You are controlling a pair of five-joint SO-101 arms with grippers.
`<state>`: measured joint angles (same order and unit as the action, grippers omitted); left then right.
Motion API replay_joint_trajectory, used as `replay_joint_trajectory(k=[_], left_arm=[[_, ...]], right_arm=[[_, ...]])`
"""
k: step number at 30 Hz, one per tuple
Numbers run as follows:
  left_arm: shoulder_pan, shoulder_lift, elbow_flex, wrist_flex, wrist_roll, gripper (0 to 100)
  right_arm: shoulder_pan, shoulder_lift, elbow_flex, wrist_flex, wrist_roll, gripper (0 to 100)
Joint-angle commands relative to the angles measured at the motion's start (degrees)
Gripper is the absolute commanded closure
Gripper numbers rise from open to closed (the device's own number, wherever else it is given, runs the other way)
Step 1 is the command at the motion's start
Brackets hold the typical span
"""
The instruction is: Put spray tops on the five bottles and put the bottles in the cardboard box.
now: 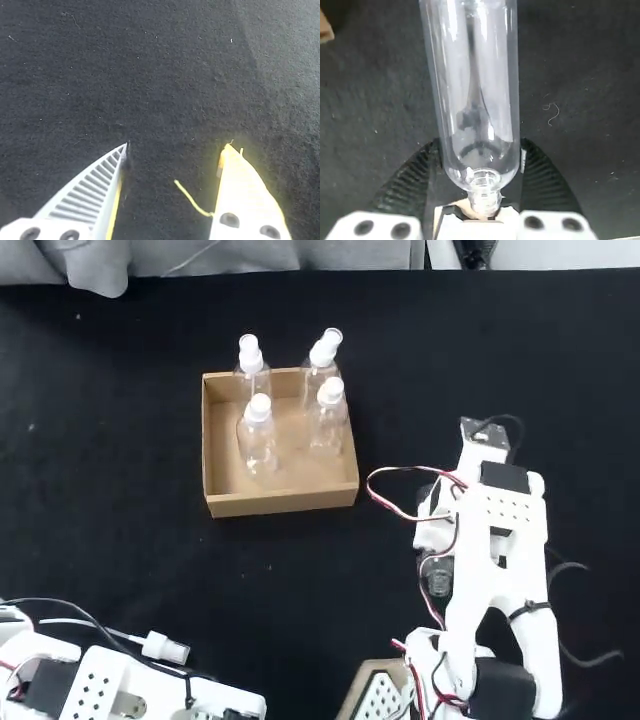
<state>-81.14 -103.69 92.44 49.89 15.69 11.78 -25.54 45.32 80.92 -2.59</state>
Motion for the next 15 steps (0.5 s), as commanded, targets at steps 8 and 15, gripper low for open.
replay_joint_trajectory(k=[8,15], left_arm=[[0.1,-0.8,-1.0,-1.3,0.1,73],[0.1,-0.8,-1.0,-1.3,0.1,73]], right_arm=[[-6.8,-2.5,3.5,-8.4,-16.4,89.2],[-12.0,-2.6,6.7,-12.6,-26.2,89.2]])
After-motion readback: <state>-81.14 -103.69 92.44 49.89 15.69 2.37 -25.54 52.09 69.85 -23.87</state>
